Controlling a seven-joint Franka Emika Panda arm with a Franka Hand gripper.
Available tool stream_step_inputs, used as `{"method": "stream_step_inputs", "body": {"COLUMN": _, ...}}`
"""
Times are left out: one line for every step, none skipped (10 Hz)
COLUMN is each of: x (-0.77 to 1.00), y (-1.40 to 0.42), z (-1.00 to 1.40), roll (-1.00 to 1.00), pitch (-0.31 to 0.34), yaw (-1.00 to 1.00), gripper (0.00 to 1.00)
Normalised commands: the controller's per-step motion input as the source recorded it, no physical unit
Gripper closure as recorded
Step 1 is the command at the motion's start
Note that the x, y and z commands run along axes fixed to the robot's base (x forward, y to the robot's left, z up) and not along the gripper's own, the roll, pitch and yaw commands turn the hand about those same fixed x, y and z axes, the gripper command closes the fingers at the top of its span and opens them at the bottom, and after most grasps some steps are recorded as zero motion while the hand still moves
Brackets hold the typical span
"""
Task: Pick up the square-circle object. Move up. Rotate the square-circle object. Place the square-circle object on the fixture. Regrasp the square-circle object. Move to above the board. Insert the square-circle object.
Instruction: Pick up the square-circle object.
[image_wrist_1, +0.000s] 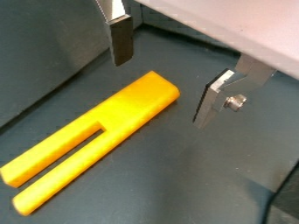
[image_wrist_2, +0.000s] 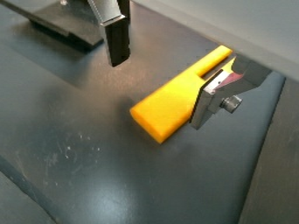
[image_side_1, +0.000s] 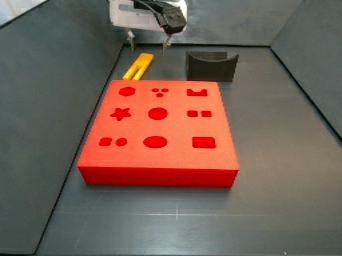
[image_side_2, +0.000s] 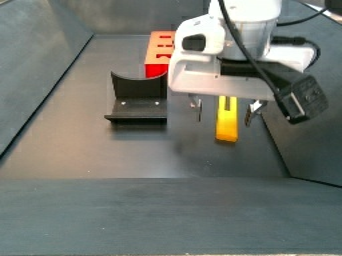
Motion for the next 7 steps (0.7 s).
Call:
{"method": "stream_step_inputs", "body": {"x": 0.00, "y": 0.11, "z": -0.51, "roll": -0.33, "pitch": -0.010, "yaw": -0.09, "gripper": 0.00}}
{"method": "stream_step_inputs", "body": {"x": 0.00, "y": 0.09, "z": -0.47, "roll": -0.34, "pitch": -0.026, "yaw": -0.09, "gripper": 0.00}}
{"method": "stream_step_inputs", "body": {"x": 0.00, "y": 0.04, "z": -0.32, "roll": -0.39, "pitch": -0.150, "yaw": -0.11, "gripper": 0.00}}
{"method": "stream_step_inputs", "body": {"x": -0.06, "y": 0.04, "z": -0.29, "roll": -0.40, "pitch": -0.210, "yaw": -0.09, "gripper": 0.00}}
{"method": "stream_step_inputs", "body": {"x": -0.16, "y": 0.04, "z": -0.33, "roll": -0.35, "pitch": -0.234, "yaw": -0.04, "gripper": 0.00}}
{"method": "stream_step_inputs", "body": {"x": -0.29, "y": 0.00, "z": -0.38, "roll": -0.19, "pitch": -0.351, "yaw": 0.00, "gripper": 0.00}}
{"method": "stream_step_inputs", "body": {"x": -0.51, "y": -0.15, "z": -0.17, "roll": 0.00, "pitch": -0.500, "yaw": 0.22, "gripper": 0.00}}
